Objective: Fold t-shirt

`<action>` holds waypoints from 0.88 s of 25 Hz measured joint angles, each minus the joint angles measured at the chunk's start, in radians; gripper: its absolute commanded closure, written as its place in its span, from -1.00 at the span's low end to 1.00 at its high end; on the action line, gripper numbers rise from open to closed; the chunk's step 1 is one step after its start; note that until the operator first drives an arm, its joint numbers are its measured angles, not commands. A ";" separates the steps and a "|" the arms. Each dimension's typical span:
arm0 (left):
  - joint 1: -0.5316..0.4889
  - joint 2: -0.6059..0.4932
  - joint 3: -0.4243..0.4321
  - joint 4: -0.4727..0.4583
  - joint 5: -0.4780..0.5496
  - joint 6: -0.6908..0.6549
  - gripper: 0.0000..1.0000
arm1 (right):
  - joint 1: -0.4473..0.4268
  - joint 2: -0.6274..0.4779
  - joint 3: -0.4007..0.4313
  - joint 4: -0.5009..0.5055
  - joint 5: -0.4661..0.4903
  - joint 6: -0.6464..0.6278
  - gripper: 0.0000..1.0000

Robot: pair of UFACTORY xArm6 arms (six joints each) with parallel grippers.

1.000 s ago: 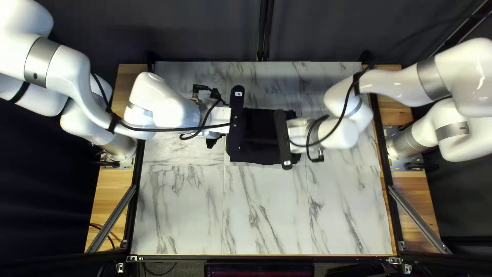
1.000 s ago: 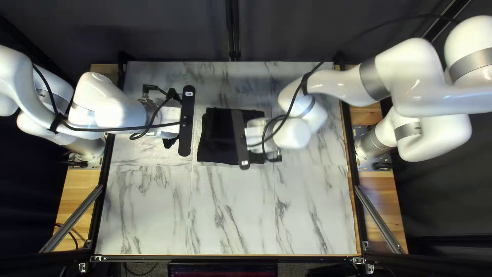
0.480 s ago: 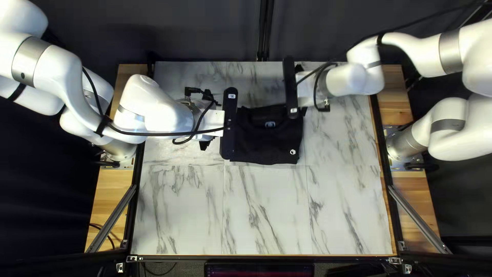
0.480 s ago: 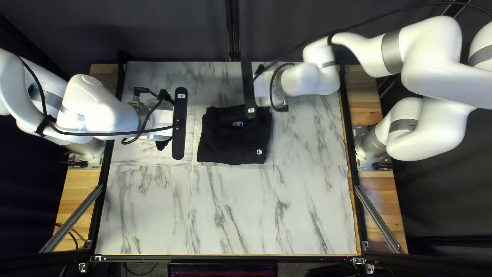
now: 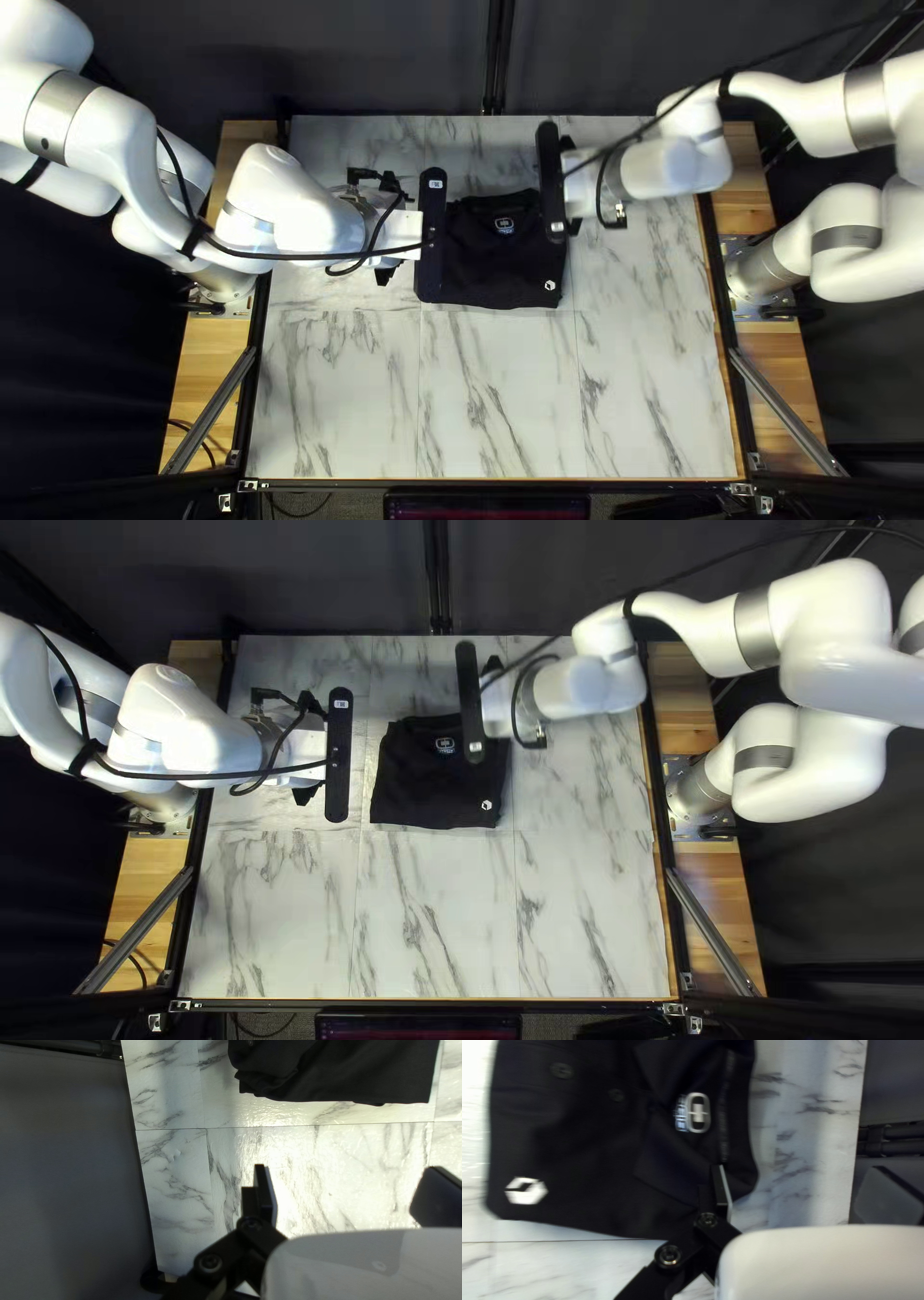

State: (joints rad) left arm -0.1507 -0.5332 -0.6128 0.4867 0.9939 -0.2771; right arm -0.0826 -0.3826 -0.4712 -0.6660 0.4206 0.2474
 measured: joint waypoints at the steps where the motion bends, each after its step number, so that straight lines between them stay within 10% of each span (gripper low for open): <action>1: 0.026 -0.018 0.002 -0.026 -0.002 0.045 -1.00 | 0.025 -0.042 0.005 0.047 0.041 -0.027 -1.00; 14: 0.556 -0.267 -0.140 -0.595 0.284 0.789 -1.00 | 0.123 -0.605 0.039 0.468 0.554 -0.243 -1.00; 22: 0.603 -0.347 -0.251 -0.655 0.444 0.851 -1.00 | 0.234 -0.726 -0.066 0.451 0.804 -0.111 -1.00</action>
State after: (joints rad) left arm 0.4525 -0.8800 -0.8634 -0.1683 1.4377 0.5737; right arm 0.1510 -1.1082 -0.5377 -0.2149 1.2245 0.1369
